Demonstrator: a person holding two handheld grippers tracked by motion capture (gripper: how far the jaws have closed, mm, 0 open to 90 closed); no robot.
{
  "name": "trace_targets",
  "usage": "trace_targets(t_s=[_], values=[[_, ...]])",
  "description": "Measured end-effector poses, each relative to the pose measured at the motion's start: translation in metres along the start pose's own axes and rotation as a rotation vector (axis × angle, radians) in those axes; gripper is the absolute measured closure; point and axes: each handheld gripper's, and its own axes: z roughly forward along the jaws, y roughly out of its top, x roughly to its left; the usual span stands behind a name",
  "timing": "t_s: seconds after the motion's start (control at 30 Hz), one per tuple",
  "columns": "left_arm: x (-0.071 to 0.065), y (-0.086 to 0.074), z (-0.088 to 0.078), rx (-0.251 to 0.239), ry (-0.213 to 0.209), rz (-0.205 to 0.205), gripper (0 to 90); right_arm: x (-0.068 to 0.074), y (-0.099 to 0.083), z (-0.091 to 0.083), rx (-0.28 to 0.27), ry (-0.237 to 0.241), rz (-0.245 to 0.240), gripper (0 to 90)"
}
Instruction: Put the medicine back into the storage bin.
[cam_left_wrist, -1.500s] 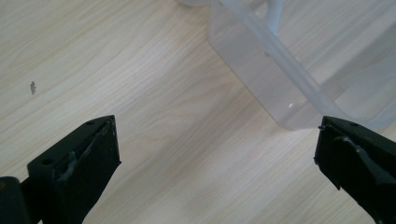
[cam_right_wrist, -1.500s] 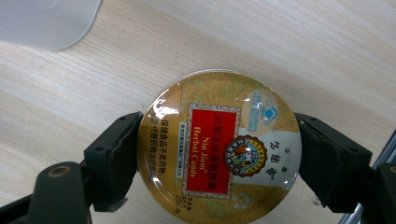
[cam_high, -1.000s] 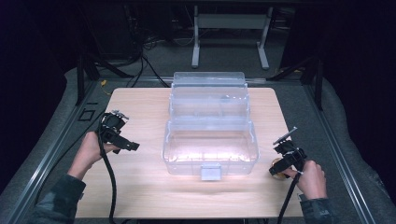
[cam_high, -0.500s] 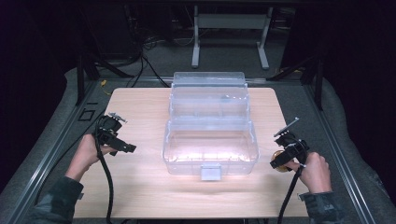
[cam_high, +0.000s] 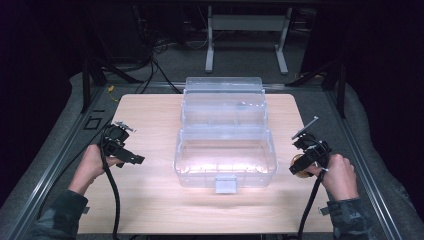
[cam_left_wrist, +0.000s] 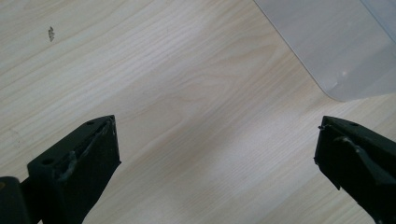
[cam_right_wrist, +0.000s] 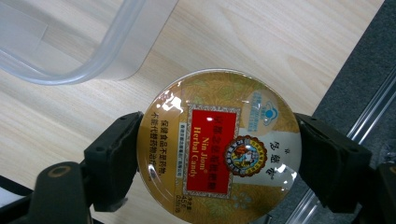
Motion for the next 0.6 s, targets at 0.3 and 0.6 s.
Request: trace_targets(t_s=[0.3,0.6], values=[[-0.001,0.001,0.001,0.001,-0.006,0.007,0.2,0.005,0.01,-0.013,-0.016,0.015,-0.027,20.1],[-0.001,0.0,0.001,0.0,-0.006,0.005,0.1,0.017,0.025,-0.024,-0.026,0.003,-0.063,20.1]])
